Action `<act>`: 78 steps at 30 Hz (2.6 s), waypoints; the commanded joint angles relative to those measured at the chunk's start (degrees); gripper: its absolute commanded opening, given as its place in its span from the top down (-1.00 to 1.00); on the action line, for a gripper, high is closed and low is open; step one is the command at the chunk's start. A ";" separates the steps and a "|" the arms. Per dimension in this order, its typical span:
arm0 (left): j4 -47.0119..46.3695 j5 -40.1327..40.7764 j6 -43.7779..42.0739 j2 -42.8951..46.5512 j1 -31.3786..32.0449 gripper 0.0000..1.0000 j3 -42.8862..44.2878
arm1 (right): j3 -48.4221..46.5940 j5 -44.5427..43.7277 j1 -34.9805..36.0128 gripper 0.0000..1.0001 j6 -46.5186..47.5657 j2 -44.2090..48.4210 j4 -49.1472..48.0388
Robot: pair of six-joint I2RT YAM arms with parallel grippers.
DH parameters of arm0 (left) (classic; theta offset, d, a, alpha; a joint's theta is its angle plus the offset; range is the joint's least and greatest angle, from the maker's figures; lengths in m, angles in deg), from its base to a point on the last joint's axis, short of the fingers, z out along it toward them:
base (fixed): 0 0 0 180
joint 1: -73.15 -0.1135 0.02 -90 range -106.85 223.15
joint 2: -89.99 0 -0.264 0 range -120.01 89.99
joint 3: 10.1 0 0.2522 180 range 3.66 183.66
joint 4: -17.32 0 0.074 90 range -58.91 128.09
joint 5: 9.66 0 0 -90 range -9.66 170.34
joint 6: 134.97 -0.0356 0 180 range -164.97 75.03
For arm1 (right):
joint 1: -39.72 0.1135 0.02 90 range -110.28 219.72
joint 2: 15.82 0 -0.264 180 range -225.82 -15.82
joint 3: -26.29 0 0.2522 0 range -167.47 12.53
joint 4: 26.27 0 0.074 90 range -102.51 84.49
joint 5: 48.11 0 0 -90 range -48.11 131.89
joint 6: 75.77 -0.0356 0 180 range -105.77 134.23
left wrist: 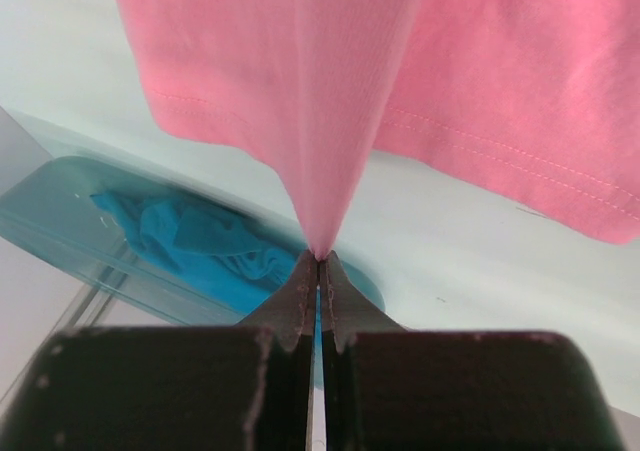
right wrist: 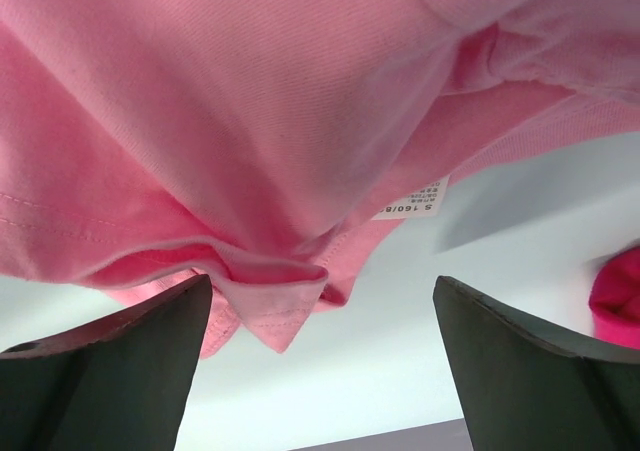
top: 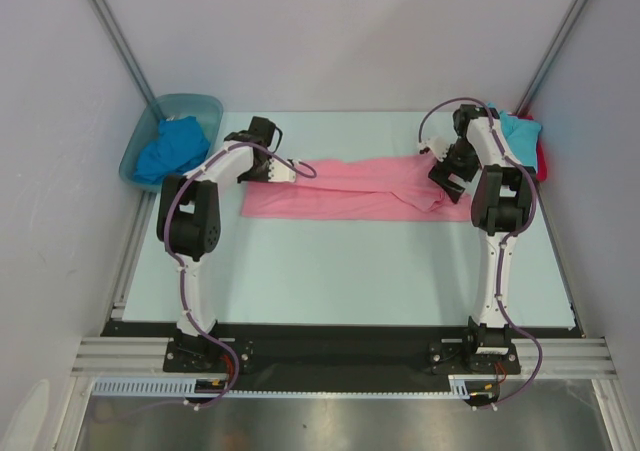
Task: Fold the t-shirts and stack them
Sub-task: Fold the tshirt
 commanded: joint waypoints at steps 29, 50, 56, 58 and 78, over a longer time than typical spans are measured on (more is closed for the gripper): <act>-21.73 5.85 7.50 3.81 2.00 0.17 -5.90 | -6.28 7.05 -0.22 -0.63 -23.42 8.58 -16.04; -30.54 5.15 7.23 -4.10 5.43 0.33 -2.49 | -10.23 -1.03 4.70 0.85 -26.68 0.51 -26.33; -29.23 2.78 8.89 -5.06 5.43 0.47 -1.27 | -11.12 -1.74 4.70 0.85 -26.50 -1.87 -27.21; -27.48 1.03 10.21 -5.42 5.34 0.73 -0.48 | -11.03 -1.74 4.53 0.82 -26.67 -2.57 -27.21; 3.91 -14.80 36.67 -11.39 -0.37 0.99 19.04 | -9.10 -4.72 3.83 0.81 -26.50 -2.05 -27.47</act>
